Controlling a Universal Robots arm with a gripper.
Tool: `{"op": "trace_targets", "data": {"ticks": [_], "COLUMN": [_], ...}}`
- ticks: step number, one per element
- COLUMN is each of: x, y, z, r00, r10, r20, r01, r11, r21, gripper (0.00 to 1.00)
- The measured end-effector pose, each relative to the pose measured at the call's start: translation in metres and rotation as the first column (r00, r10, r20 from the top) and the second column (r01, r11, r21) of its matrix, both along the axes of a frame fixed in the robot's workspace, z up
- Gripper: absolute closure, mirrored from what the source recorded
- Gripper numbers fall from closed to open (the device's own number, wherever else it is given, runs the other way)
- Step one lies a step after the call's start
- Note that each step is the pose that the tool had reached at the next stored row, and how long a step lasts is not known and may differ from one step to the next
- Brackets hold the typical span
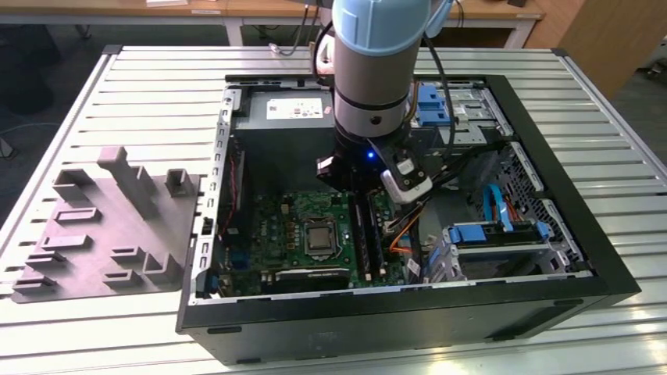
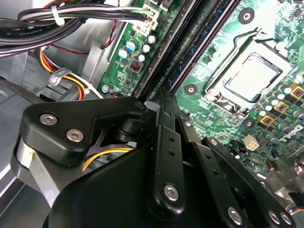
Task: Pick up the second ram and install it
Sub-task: 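Press down the second ram until it locks into place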
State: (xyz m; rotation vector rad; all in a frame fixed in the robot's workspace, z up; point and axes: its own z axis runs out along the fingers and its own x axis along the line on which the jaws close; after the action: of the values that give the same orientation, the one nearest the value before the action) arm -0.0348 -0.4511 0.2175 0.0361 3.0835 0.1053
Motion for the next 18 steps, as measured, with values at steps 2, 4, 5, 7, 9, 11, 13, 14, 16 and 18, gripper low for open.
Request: {"op": "trace_targets", "data": {"ticks": [2, 4, 5, 7, 9, 11, 13, 14, 16, 18], "x": [0.0, 0.0, 0.0, 0.0, 0.0, 0.0, 0.0, 0.0, 0.0, 0.0001], "y": [-0.0001, -0.0001, -0.0001, 0.0, 0.0, -0.0001, -0.0001, 0.0, 0.0, 0.0003], "z": [-0.0009, -0.001, -0.001, -0.0011, -0.0011, -0.0015, -0.0017, -0.0018, -0.0009, 0.0029], "r00": [1.0, 1.0, 1.0, 1.0, 1.0, 1.0, 1.0, 1.0, 1.0, 1.0], "r10": [0.0, 0.0, 0.0, 0.0, 0.0, 0.0, 0.0, 0.0, 0.0, 0.0], "r20": [0.0004, 0.0005, 0.0006, 0.0006, 0.0006, 0.0008, 0.0011, 0.0011, 0.0015, 0.002], "r01": [0.0, 0.0, 0.0, 0.0, 0.0, 0.0, 0.0, 0.0, 0.0, 0.0], "r11": [1.0, 1.0, 1.0, 1.0, 1.0, 1.0, 1.0, 1.0, 1.0, 1.0], "r21": [-0.0004, -0.0004, -0.0003, -0.0002, -0.0001, -0.0002, -0.0004, -0.0003, 0.0004, 0.0022], "gripper": [0.89, 0.89, 0.89, 0.89, 0.89, 0.89, 0.89, 0.89, 0.89, 0.89]}}
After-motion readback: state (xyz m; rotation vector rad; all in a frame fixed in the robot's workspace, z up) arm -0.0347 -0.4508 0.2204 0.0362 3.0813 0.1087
